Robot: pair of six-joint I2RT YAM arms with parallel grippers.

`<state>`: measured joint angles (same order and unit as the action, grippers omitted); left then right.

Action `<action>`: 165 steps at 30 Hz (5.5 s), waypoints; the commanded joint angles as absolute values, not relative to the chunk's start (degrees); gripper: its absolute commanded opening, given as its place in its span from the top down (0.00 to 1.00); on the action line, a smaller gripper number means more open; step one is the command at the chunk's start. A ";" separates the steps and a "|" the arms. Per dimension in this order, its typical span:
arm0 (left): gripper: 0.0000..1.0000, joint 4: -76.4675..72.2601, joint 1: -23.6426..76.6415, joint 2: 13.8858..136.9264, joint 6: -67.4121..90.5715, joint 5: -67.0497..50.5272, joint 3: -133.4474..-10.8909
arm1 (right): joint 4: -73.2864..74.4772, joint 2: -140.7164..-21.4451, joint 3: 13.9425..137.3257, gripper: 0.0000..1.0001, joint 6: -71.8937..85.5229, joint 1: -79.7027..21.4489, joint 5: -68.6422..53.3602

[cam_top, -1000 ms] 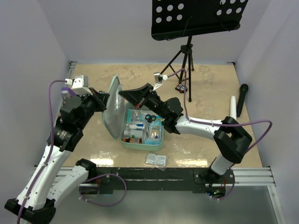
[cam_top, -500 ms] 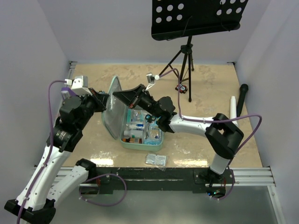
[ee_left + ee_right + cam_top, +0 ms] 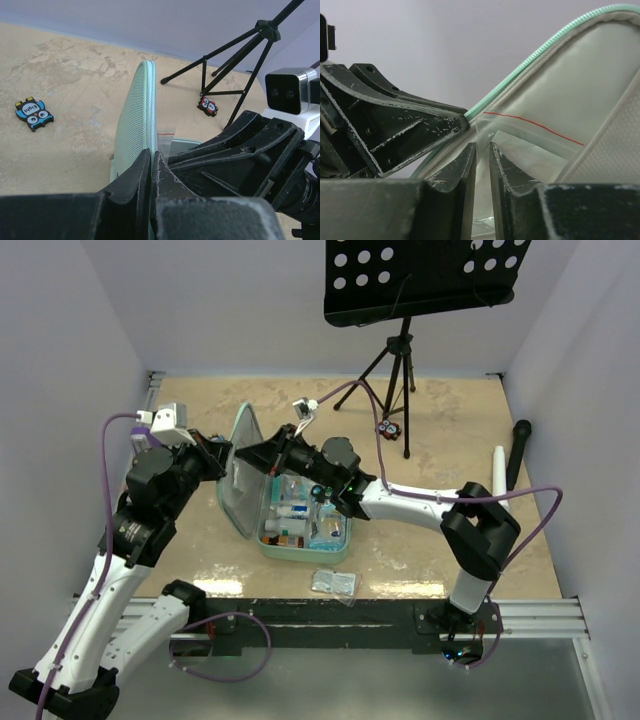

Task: Organize the medicine kit
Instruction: Place the medical item at the medicine box, then pick up the medical item at the center of the board, then place the medical item at the medicine box.

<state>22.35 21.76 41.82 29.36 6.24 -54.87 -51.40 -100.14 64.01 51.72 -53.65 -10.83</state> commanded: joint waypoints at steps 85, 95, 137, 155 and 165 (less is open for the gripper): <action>1.00 17.93 21.45 38.14 29.71 9.23 -47.37 | 22.41 -84.64 44.03 0.62 50.36 -80.95 21.53; 1.00 18.02 21.45 38.06 29.79 8.97 -46.85 | 21.53 -85.69 42.54 0.87 50.10 -81.03 20.65; 1.00 17.49 21.45 36.74 30.94 9.40 -47.99 | -45.49 -73.56 57.23 1.00 63.96 -55.11 -10.28; 1.00 15.91 21.45 36.21 34.19 9.49 -49.22 | -67.59 -92.02 59.32 1.00 73.74 -54.93 -7.38; 1.00 16.00 21.45 35.95 34.45 9.40 -48.69 | -70.75 -96.41 59.50 1.00 76.82 -55.02 -5.36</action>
